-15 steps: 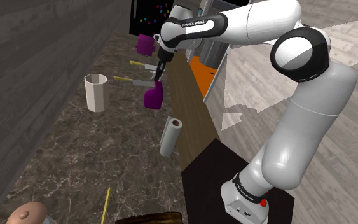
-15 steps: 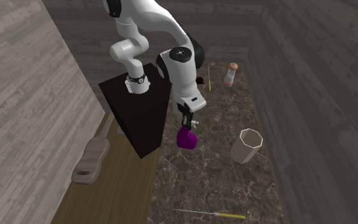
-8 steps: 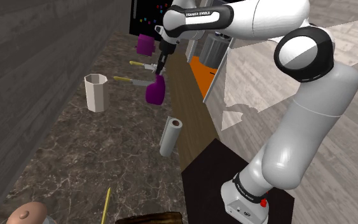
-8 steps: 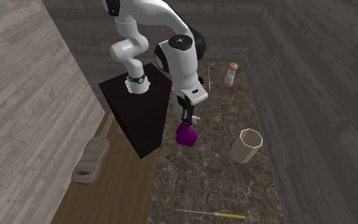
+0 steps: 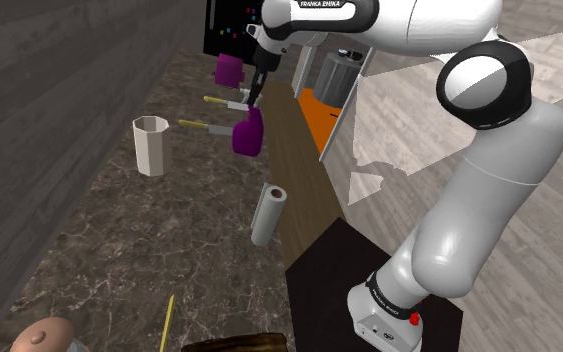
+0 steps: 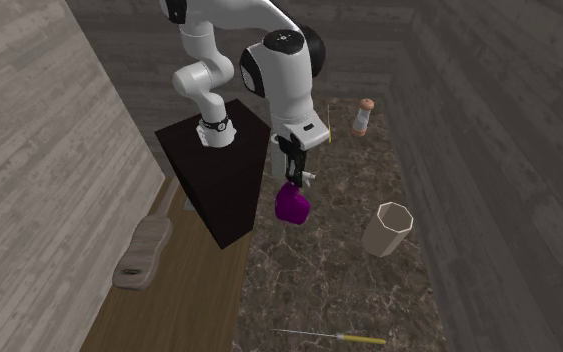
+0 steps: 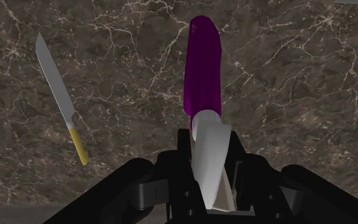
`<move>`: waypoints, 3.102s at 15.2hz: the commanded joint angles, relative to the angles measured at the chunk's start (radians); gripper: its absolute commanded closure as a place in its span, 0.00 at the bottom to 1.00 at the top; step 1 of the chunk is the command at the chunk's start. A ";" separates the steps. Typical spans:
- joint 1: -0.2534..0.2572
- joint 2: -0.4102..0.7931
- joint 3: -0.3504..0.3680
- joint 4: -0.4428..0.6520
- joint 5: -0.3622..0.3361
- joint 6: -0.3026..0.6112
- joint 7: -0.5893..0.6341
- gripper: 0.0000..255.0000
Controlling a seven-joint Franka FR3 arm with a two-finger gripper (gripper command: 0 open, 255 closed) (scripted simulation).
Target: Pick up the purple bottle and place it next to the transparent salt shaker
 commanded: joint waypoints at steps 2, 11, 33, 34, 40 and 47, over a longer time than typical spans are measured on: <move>-0.001 -0.002 -0.001 0.038 -0.002 -0.040 0.003 1.00; -0.004 0.001 -0.003 0.163 -0.005 -0.162 0.013 1.00; -0.031 0.129 -0.007 0.651 0.016 -0.522 0.030 1.00; -0.034 0.143 -0.007 0.686 0.019 -0.544 0.031 1.00; 0.041 0.053 0.018 0.566 -0.013 -0.506 0.116 1.00; 0.152 -0.065 0.080 0.379 -0.058 -0.427 0.274 1.00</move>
